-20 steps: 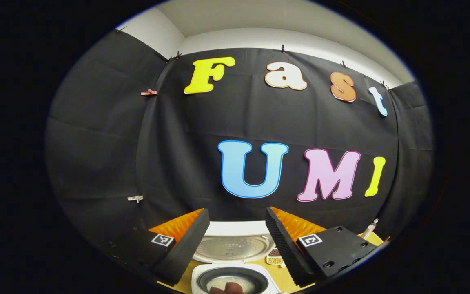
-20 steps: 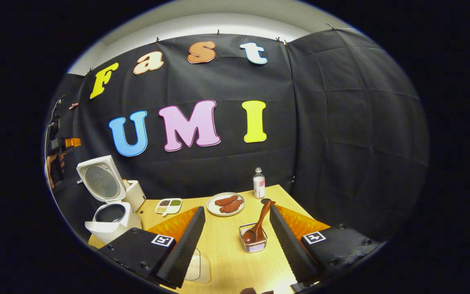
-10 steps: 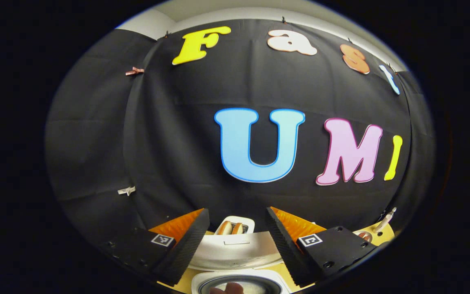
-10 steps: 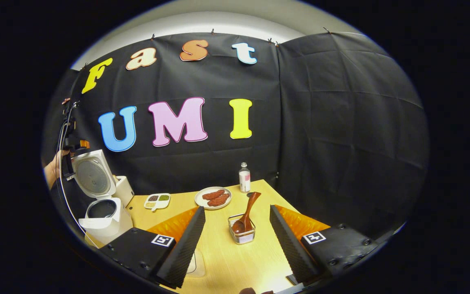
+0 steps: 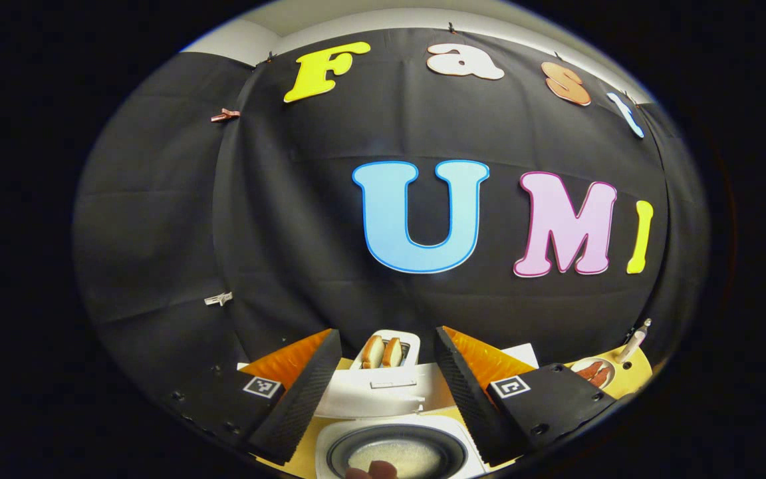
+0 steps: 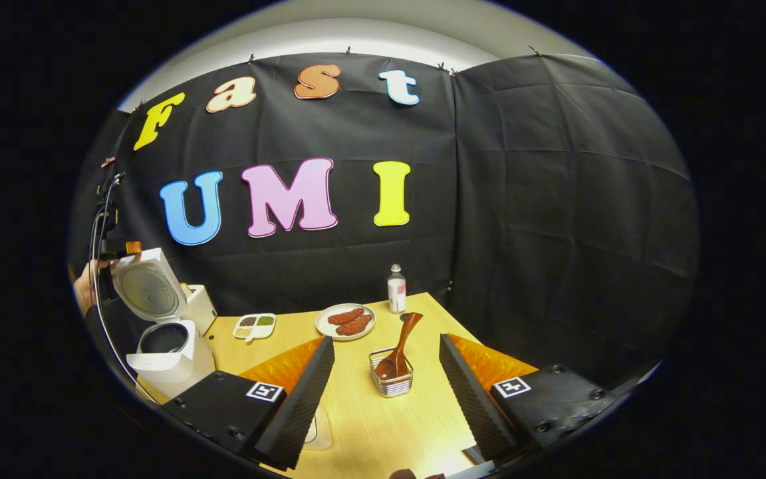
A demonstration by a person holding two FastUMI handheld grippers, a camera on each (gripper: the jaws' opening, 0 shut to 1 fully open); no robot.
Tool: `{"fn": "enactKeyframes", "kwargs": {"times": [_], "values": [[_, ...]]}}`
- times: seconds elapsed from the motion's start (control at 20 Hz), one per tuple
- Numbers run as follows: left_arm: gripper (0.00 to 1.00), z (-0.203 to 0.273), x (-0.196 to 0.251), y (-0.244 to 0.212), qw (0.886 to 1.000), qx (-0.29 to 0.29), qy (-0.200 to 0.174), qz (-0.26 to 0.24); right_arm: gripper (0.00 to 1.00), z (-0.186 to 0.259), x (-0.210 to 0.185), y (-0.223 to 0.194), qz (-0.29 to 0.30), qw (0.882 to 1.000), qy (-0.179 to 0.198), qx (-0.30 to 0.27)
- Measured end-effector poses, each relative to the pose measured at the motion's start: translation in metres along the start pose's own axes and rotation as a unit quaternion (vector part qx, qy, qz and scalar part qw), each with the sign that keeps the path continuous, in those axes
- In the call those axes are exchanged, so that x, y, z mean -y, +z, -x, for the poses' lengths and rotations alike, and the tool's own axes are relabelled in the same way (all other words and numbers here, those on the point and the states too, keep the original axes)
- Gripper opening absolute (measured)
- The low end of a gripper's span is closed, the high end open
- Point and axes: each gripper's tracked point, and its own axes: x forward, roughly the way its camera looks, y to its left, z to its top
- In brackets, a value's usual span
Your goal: Close the left gripper, press the button to open the rice cooker; take a wooden spoon from the chopstick holder with the right hand, scoop a spoonful of rice and pour it into the rice cooker, then put the wooden spoon back into the chopstick holder.
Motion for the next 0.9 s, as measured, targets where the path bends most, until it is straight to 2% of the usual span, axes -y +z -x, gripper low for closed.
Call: {"fn": "enactKeyframes", "kwargs": {"times": [0.2, 0.45, 0.9], "values": [[0.99, 0.044, 0.007, -0.038, 1.0, -0.023, 0.005, 0.006, 0.98, -0.004, -0.005, 0.007, 0.007, 1.0, 0.023, 0.003], [0.99, 0.082, 0.017, -0.109, 0.996, -0.085, 0.008, 0.011, 0.98, 0.001, -0.004, 0.01, 0.012, 0.999, 0.037, 0.008], [1.0, 0.103, 0.026, -0.189, 0.99, -0.142, 0.012, 0.0, 0.99, 0.016, 0.011, 0.005, 0.01, 0.999, 0.033, 0.006]]}}
